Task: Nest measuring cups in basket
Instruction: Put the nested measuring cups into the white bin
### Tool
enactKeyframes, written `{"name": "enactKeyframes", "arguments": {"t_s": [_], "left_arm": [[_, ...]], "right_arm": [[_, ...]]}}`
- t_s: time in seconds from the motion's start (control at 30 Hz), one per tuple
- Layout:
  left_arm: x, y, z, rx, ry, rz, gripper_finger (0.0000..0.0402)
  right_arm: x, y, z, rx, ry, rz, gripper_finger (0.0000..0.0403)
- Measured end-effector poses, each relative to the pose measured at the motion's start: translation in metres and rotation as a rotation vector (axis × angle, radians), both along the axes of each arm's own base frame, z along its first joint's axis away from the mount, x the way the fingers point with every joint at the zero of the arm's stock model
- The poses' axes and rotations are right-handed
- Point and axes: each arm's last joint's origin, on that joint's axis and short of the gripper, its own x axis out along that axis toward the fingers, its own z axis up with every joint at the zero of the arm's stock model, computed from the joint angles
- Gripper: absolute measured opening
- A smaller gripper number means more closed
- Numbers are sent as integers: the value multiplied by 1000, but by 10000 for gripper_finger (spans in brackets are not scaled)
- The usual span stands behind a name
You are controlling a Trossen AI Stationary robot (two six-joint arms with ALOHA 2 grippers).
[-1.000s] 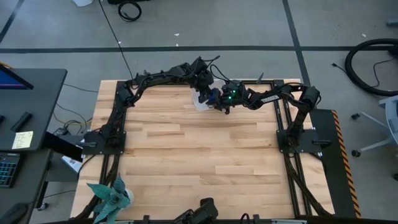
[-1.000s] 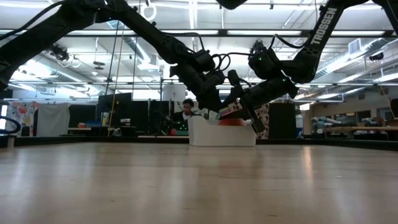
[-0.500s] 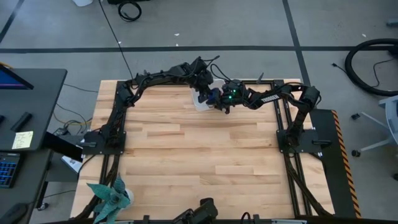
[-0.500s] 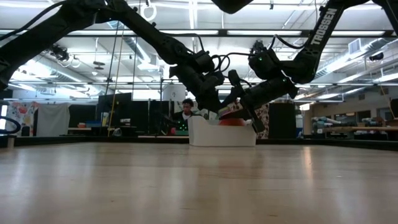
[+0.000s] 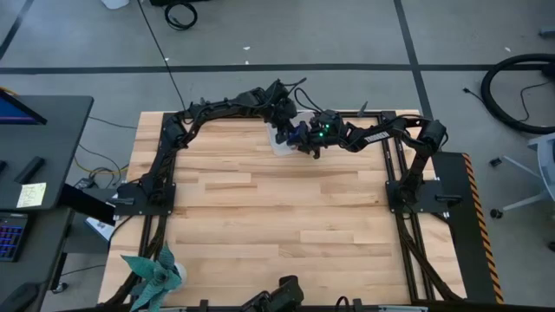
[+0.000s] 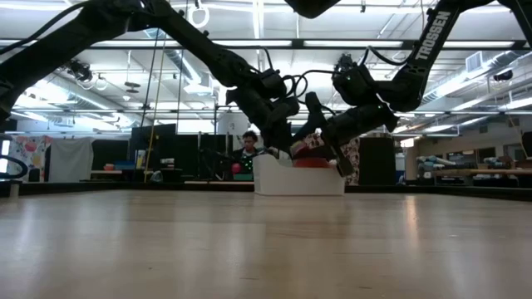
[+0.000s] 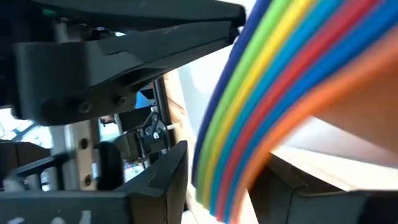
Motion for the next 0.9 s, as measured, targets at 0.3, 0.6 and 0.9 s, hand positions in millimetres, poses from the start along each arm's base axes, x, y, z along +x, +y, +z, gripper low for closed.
{"name": "enactKeyframes", "arguments": {"t_s": [0.3, 0.6, 0.9], "left_arm": [[0, 0, -2, -3, 7, 1, 8], [1, 0, -1, -1, -2, -2, 8], [-1, 2, 0, 7, 0, 10, 8]], "right_arm": [[1, 0, 2, -1, -16, -3, 158], [-1, 0, -2, -4, 31, -28, 128], [-2, 0, -5, -78, 65, 5, 91]]}}
